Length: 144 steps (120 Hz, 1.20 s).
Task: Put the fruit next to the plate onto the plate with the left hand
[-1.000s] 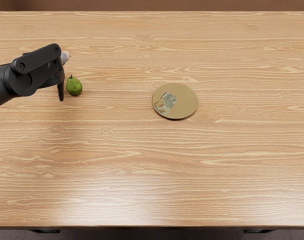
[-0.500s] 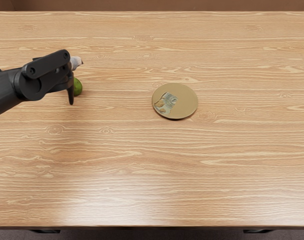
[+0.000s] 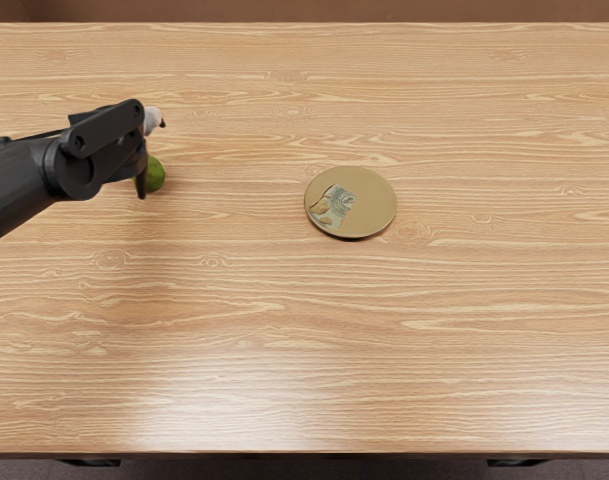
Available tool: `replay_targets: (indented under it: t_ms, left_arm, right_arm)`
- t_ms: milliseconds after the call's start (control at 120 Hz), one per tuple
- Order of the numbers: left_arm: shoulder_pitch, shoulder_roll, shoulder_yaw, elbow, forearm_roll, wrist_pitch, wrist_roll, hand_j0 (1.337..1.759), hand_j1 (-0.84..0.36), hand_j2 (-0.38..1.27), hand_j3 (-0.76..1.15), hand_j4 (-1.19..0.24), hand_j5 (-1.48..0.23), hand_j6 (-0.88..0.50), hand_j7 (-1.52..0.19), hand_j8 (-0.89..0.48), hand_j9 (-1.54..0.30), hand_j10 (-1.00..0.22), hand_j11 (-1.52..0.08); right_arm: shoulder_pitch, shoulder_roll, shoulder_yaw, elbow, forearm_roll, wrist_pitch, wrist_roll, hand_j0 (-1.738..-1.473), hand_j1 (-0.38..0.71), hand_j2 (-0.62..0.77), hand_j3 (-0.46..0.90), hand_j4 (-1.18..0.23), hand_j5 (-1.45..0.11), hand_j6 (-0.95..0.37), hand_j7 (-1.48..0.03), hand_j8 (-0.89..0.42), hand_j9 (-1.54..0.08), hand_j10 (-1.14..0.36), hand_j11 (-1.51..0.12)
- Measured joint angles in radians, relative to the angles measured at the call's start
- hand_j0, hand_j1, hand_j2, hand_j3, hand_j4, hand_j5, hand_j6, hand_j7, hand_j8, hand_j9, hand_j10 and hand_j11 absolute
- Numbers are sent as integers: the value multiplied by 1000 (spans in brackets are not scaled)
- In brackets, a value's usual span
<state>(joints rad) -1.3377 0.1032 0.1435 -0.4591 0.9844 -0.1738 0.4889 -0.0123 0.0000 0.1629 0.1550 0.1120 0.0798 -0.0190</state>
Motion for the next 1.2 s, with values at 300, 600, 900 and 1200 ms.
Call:
replay_targets:
  t_ms: [300,600,900,1200]
  left_arm:
    - [23,-12,18,29,-1,0,-10,1658,134,38,0,-182,-235,-183,-235,-183,-235,-182,-235]
    - [39,-17,20,32,-1,0,-10,1658,84,46,0,-224,-289,-224,-288,-224,-288,-223,-288]
    - [47,-26,20,40,-2,1,-14,1658,38,53,0,-261,-338,-262,-338,-262,-338,-261,-338]
    - [51,-27,19,43,-3,-1,-16,1658,-1,60,0,-294,-380,-294,-380,-294,-380,-294,-380]
  right_arm:
    - [0,0,0,0,0,0,0,-1658,-310,-7,0,-33,-43,-33,-43,-33,-43,-33,-43]
    - [0,0,0,0,0,0,0,-1658,-310,-7,0,-33,-43,-33,-43,-33,-43,-33,-43]
    - [0,0,0,0,0,0,1,-1658,-310,-7,0,-33,-43,-33,-43,-33,-43,-33,-43]
    - [0,0,0,0,0,0,1,-1658,-310,-7,0,-33,-43,-33,-43,-33,-43,-33,-43]
